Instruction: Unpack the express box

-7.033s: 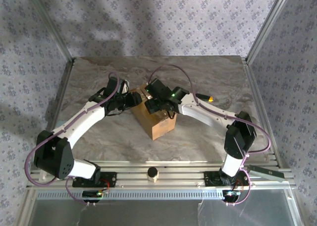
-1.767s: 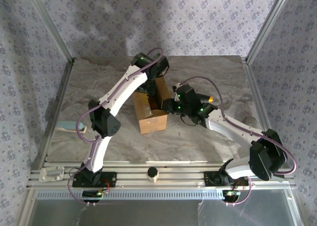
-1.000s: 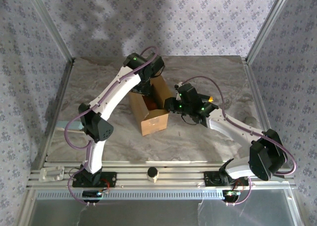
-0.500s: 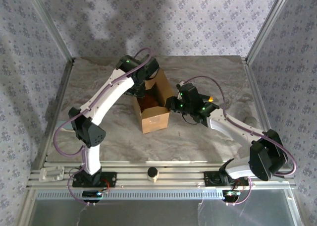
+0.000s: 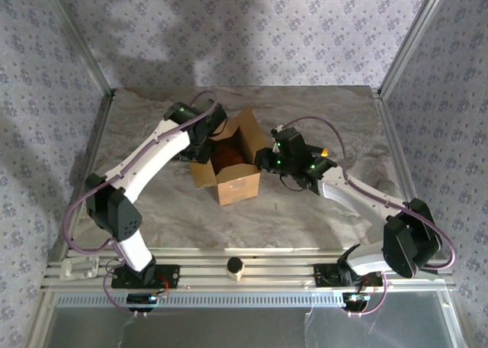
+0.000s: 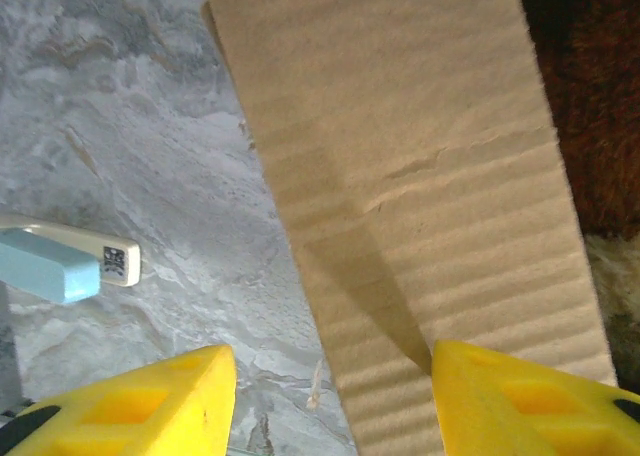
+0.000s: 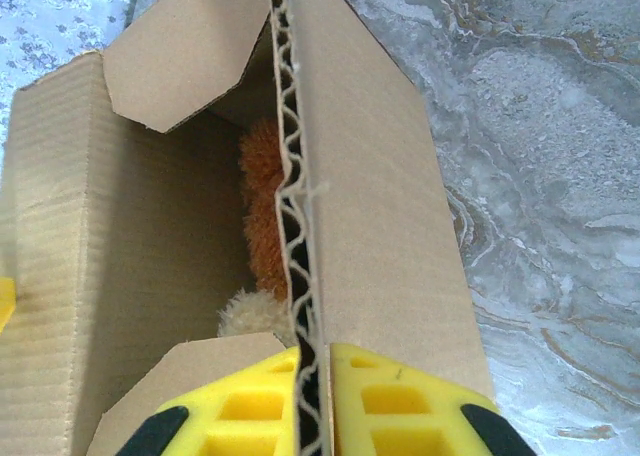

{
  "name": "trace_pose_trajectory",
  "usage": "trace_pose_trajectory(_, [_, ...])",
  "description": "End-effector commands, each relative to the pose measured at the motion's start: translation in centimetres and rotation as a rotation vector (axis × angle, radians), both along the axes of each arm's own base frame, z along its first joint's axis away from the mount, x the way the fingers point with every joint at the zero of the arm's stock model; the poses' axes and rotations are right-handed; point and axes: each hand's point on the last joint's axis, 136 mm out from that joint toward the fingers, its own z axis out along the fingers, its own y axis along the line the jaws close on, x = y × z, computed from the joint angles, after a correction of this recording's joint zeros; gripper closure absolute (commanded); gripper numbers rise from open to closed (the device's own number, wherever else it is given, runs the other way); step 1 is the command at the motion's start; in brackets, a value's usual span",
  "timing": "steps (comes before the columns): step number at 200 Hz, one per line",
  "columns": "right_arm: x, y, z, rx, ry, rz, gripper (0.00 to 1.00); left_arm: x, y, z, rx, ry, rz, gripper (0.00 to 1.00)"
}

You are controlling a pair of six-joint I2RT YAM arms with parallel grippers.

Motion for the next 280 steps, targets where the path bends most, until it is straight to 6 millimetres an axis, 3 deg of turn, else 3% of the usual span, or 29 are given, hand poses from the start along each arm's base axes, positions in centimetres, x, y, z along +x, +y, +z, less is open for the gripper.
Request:
trace_pose_trajectory(1, [1.1,-1.1,-1.1,-0.063,0.026,-0.056,0.88,-0.2,-0.4,-0.3,-0.076,-0.015,-0.008,0.46])
trace_pose_trajectory(68, [4.2,-0.8,0.2,-0.082,0.004,0.056,0.88,-0.9,-1.3,-4.2,-0.103,0.023,-0.014,0.47])
trace_pose_trajectory(78, [4.7,-0.9,-0.2,-0.084,0.016,0.08,0.88,-1.0,-1.7,-4.5,-0.12,0.024,-0.018,0.47])
trace_pose_trajectory(81, [5.3,-0.7,0.8,-0.071,-0.004,0.089,0.88,-1.1,-1.9,-4.6,-0.124,0.026,-0.021,0.47])
trace_pose_trajectory(88, [5.9,-0.6,1.1,-0.061,-0.008,0.11,0.88,-1.3,-2.3,-4.8,-0.13,0.03,-0.026,0.47])
trace_pose_trajectory(129, [8.4,-0.1,1.0,-0.035,0.004,0.215,0.88,-2.5,-5.4,-6.2,-0.174,0.052,-0.068,0.48])
trace_pose_trajectory(148, [9.0,-0.1,1.1,-0.048,0.011,0.234,0.84,-2.8,-6.2,-6.0,-0.184,0.049,-0.08,0.48])
trace_pose_trajectory(167, [9.0,-0.4,1.6,-0.047,0.003,0.236,0.71,-2.9,-5.7,-4.9,-0.179,0.024,-0.078,0.48])
trace_pose_trajectory(184, [8.9,-1.0,2.3,-0.049,-0.017,0.225,0.48,-2.8,-4.7,-3.4,-0.159,0.004,-0.081,0.48])
trace_pose_trajectory(199, [8.7,-1.6,2.9,-0.063,-0.034,0.212,0.34,-2.6,-3.8,-1.8,-0.148,-0.013,-0.078,0.48])
trace_pose_trajectory(240, [7.6,-2.8,5.7,-0.071,-0.075,0.148,0.24,-1.0,-1.1,2.6,-0.169,-0.112,-0.059,0.47])
trace_pose_trajectory(280, [5.5,-4.3,6.3,-0.105,-0.088,0.03,0.16,3.1,3.1,6.7,-0.224,-0.239,0.017,0.44])
